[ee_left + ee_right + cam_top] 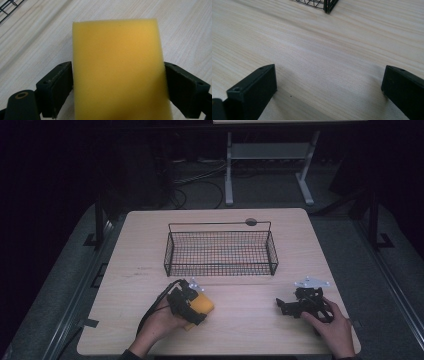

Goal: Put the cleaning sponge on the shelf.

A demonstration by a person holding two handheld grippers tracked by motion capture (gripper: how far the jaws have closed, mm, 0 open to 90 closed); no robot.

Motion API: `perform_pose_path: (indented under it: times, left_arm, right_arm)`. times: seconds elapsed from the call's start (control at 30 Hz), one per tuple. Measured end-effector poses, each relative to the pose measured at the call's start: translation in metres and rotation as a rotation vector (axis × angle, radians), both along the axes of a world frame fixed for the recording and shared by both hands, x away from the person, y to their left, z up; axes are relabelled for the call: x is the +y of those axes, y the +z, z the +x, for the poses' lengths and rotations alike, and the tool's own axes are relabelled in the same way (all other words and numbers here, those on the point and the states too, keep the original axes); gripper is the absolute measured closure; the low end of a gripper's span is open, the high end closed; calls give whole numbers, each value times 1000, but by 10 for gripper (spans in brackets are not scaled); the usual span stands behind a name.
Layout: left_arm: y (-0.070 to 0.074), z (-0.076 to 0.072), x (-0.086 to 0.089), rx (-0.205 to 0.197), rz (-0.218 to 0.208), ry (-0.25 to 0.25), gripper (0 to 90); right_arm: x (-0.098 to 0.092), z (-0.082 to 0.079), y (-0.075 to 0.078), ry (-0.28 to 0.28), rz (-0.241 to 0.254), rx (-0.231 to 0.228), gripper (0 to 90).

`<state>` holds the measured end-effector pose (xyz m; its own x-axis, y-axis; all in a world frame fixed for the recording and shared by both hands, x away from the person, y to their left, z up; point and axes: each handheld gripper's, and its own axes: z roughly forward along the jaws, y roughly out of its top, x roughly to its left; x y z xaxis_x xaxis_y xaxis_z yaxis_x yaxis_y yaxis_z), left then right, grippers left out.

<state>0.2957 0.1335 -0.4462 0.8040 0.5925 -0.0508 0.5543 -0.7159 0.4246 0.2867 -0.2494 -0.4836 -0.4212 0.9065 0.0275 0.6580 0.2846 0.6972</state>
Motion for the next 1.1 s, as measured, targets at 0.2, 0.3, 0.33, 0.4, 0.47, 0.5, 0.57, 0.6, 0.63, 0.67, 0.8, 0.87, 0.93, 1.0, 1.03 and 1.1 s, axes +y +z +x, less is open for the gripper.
perform_pose_path:
  times: [0.2,0.3,0.33,0.4,0.47,0.5,0.57,0.6,0.63,0.67,0.8,0.87,0.93,1.0,1.03,1.1]
  left_arm:
    - [-1,0,-1,2,10,-2,143]
    - [-2,-1,-1,2,11,-3,173]
    - [-2,-1,-1,1,10,-6,181]
    - [-1,-1,-1,0,10,-5,198]
    - [-1,-1,0,0,9,-6,205]
    - [-1,-1,0,-1,8,-4,208]
    - [-1,-1,0,-1,9,-5,213]
    - [-1,-1,0,-6,9,-5,216]
    - [-1,-1,0,-6,9,-5,217]
    - [0,-1,1,-13,10,-3,219]
    - [1,-1,3,-11,5,-1,221]
    - [3,-1,4,-10,3,-3,222]
    - [4,-1,5,-8,0,-7,223]
    - [5,-1,5,-8,-1,-10,223]
    - [6,-1,6,-2,-15,-9,224]
    - [8,-1,7,2,-13,-16,225]
  right_arm:
    - [0,0,0,1,0,0,0]
    - [0,0,0,0,0,0,0]
    - [0,0,0,0,0,0,0]
    - [0,0,0,1,0,0,0]
    - [0,0,0,0,0,0,0]
    - [0,0,0,0,0,0,0]
    - [0,0,0,1,0,0,0]
    - [0,0,0,1,0,0,0]
    - [0,0,0,1,0,0,0]
    - [0,0,0,1,-1,0,0]
    - [0,0,0,1,0,0,0]
    - [0,0,0,1,-1,0,0]
    - [0,0,0,1,-1,0,0]
    - [0,0,0,1,-1,0,0]
    - [0,0,0,1,-1,0,0]
    - [0,0,0,1,-1,0,0]
